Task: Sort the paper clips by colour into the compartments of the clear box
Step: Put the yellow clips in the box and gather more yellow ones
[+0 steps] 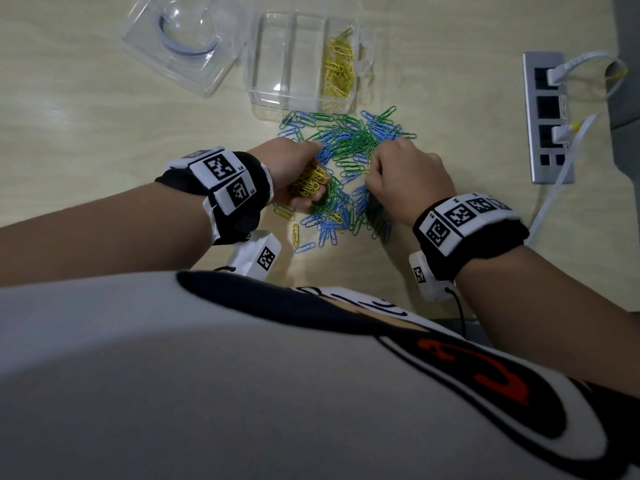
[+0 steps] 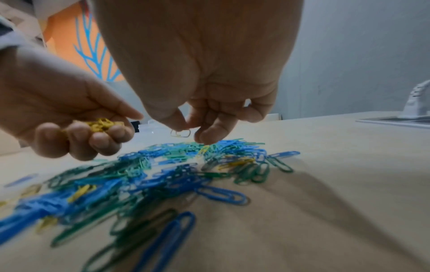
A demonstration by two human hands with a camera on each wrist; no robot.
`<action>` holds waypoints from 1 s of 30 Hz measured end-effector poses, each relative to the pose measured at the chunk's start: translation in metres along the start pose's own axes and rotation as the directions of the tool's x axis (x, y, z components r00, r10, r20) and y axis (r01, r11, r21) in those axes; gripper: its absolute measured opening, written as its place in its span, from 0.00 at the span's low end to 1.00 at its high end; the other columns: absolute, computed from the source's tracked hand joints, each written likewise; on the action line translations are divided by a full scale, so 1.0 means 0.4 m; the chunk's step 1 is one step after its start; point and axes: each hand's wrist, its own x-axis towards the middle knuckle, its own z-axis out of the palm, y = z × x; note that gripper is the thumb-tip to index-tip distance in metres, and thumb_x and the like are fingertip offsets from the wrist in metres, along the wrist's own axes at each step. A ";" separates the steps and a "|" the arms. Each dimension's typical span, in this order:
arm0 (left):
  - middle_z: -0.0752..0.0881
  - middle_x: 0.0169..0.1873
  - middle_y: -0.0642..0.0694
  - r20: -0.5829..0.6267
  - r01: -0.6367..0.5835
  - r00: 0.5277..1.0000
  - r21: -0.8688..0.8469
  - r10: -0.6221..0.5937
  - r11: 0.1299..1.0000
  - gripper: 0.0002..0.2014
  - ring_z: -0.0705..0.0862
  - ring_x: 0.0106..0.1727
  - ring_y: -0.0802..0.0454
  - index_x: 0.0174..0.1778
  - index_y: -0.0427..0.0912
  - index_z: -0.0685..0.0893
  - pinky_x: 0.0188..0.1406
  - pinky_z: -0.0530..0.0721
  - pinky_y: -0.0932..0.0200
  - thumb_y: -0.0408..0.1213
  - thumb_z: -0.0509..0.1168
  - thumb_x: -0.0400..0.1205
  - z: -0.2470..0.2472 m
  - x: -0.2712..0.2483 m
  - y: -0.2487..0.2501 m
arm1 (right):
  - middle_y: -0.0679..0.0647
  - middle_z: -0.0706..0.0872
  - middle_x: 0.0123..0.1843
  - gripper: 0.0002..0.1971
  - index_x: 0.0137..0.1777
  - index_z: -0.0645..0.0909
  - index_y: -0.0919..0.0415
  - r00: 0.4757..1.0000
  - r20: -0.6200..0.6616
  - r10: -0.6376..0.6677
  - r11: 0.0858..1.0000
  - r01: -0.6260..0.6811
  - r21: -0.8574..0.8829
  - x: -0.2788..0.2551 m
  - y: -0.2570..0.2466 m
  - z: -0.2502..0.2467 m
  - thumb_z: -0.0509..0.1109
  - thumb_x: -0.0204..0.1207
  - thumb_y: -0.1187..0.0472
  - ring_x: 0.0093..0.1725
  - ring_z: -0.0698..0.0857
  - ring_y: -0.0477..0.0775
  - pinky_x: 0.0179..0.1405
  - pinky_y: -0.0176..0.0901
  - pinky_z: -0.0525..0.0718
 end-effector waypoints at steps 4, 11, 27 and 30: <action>0.82 0.23 0.43 0.020 0.001 1.000 0.010 -0.001 1.000 0.17 0.81 0.22 0.51 0.51 0.37 0.74 0.21 0.81 0.64 0.49 0.51 0.88 0.016 0.005 0.003 | 0.50 0.79 0.43 0.02 0.45 0.75 0.53 0.997 -0.047 -0.057 0.966 0.067 0.251 -0.019 -0.025 -0.024 0.62 0.76 0.58 0.45 0.79 0.56 0.49 0.49 0.74; 0.82 0.26 0.42 0.078 -0.020 0.997 0.046 0.017 0.999 0.15 0.81 0.26 0.50 0.49 0.39 0.77 0.23 0.81 0.63 0.47 0.53 0.87 0.037 0.005 0.009 | 0.40 0.81 0.39 0.05 0.50 0.82 0.51 0.983 -0.157 -0.098 0.865 0.162 0.475 -0.028 -0.059 -0.027 0.68 0.75 0.58 0.38 0.78 0.42 0.43 0.39 0.77; 0.84 0.20 0.46 -0.006 -0.029 1.000 0.005 0.029 1.000 0.11 0.82 0.23 0.53 0.43 0.40 0.76 0.25 0.84 0.61 0.43 0.60 0.86 0.005 0.010 0.019 | 0.58 0.87 0.50 0.10 0.51 0.83 0.57 0.989 0.018 0.149 0.989 -0.149 0.008 0.052 0.002 -0.005 0.64 0.76 0.54 0.51 0.83 0.65 0.48 0.50 0.79; 0.84 0.20 0.47 -0.012 -0.025 1.000 -0.011 0.025 1.000 0.11 0.82 0.23 0.54 0.45 0.40 0.76 0.25 0.85 0.61 0.44 0.59 0.87 0.003 0.011 0.021 | 0.59 0.86 0.51 0.12 0.53 0.86 0.54 0.992 -0.022 0.126 0.991 -0.125 0.042 0.044 0.011 -0.018 0.62 0.78 0.55 0.50 0.83 0.64 0.45 0.48 0.77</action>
